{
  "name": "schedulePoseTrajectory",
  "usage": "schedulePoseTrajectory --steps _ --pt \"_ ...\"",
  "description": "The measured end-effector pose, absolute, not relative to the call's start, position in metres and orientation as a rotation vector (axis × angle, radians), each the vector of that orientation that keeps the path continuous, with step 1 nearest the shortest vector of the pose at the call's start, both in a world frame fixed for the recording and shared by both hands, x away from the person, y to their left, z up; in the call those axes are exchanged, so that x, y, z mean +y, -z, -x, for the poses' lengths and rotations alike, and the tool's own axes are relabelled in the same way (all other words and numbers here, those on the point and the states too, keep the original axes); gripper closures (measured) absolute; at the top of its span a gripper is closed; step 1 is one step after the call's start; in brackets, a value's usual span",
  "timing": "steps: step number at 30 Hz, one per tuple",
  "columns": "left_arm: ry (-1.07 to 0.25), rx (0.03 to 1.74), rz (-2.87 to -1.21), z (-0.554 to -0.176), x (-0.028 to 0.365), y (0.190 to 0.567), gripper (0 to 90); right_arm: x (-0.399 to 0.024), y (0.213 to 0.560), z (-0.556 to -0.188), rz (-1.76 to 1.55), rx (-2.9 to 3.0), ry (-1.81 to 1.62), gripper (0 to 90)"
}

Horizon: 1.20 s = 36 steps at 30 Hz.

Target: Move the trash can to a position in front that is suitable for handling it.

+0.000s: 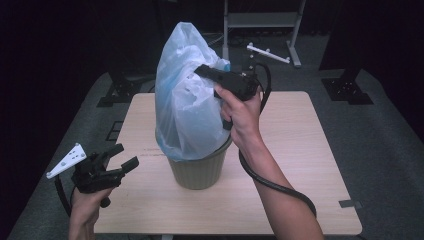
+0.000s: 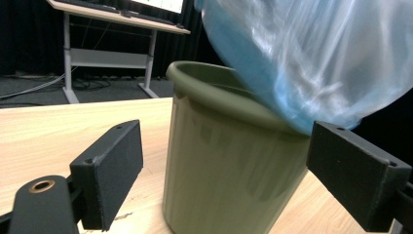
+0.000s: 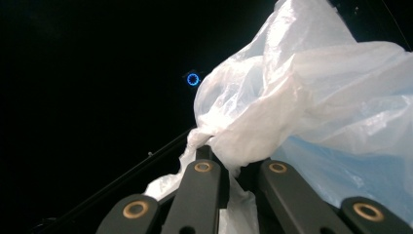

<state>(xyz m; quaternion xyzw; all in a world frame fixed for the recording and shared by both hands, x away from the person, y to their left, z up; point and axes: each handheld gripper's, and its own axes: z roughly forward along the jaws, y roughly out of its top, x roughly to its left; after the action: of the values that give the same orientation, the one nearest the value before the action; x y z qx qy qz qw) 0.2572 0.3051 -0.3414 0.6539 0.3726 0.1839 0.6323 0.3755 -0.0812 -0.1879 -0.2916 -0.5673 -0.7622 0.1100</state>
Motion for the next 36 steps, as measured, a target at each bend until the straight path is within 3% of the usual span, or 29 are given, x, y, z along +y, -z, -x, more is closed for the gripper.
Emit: schedulePoseTrajectory --steps 11,36 --pt "-0.418 0.846 -1.499 -0.257 0.304 0.341 12.0 -0.098 0.174 -0.375 0.902 -1.660 2.292 89.4" --pt "-0.404 0.866 -1.533 -0.261 0.297 0.347 10.9 -0.199 0.178 -0.383 1.188 -1.653 2.383 89.2"
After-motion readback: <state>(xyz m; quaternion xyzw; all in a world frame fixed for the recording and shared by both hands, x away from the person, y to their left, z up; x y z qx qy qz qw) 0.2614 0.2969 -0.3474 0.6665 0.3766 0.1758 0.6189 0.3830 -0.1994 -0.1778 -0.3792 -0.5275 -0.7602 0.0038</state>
